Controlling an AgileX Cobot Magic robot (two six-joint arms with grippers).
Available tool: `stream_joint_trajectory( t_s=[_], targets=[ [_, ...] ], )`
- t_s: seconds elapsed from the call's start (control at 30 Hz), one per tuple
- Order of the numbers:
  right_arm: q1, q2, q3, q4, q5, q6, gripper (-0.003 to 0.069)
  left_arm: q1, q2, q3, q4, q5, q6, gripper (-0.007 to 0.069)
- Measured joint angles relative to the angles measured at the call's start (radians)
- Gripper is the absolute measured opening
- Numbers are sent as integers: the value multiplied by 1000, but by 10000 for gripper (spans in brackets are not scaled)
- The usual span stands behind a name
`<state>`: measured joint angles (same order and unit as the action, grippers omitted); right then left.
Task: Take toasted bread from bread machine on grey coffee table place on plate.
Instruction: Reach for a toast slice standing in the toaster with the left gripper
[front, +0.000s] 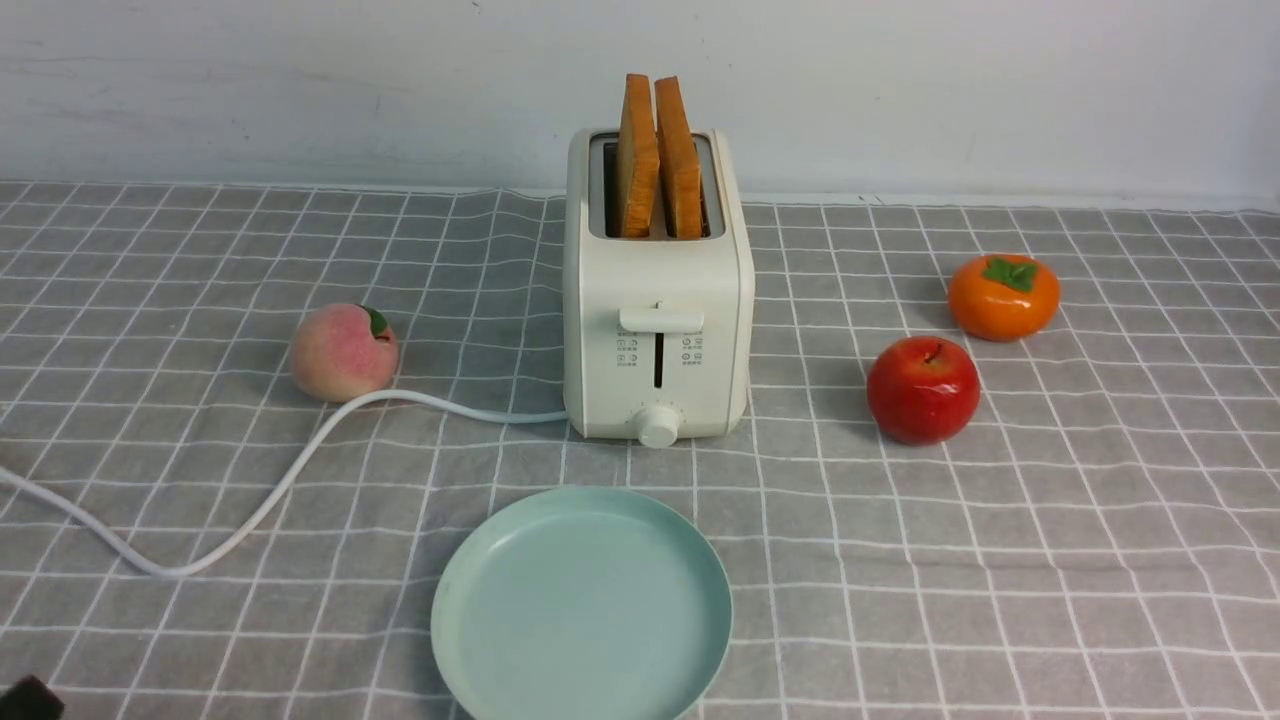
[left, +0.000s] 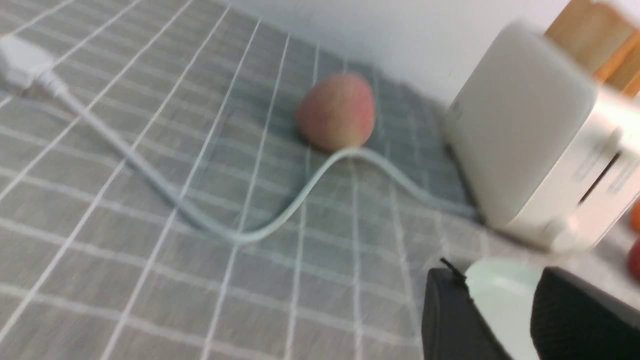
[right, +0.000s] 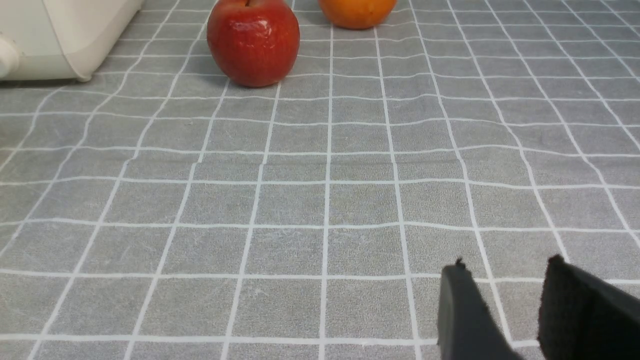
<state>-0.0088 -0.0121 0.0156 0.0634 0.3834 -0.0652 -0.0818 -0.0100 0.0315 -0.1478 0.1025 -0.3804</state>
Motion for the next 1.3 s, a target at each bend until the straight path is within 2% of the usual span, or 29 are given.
stream_joint_trajectory(
  t_s=[0.1,0.2,0.43,0.6,0.7,0.77,0.83,0.87,0.97,1.0,1.03,1.07,1.13,1.17,1.2,1.3],
  targets=[
    [0,0,0,-4,0,0,240,0,0,0,-74,-111,0,239],
    [0,0,2,43,-26,17,240,0,0,0,-151,-184,-3,239],
    [0,0,9,422,-234,189,240,0,0,0,-307,-220,-19,239],
    [0,0,9,535,-352,214,240,0,0,0,-349,-285,-22,233],
    [0,0,9,569,-383,217,240,0,0,0,-359,-394,-23,169],
    [0,0,9,605,-398,225,239,0,0,-5,-365,-461,-23,75],
    [0,0,-24,636,-371,235,227,0,0,-41,-366,-456,-23,-6],
    [0,0,-31,636,-365,236,226,0,0,-47,-366,-456,-23,-11],
    [0,38,-237,607,-230,161,159,0,8,-231,-361,-283,-17,-14],
    [0,45,-252,603,-222,153,154,0,11,-231,-360,-270,-15,-14],
    [0,121,-409,564,-136,65,101,0,59,-342,-337,-147,14,-14],
    [0,130,-409,560,-136,56,95,0,67,-342,-335,-133,18,-14],
    [0,265,-632,518,-20,-71,6,0,194,-468,-291,44,84,-14],
    [0,276,-647,518,-11,-71,6,0,217,-475,-285,70,89,-14],
    [0,367,-764,505,78,-113,-15,0,316,-531,-269,177,121,-14],
    [0,511,-918,497,263,-135,-17,0,475,-612,-256,348,152,-14]
  ],
)
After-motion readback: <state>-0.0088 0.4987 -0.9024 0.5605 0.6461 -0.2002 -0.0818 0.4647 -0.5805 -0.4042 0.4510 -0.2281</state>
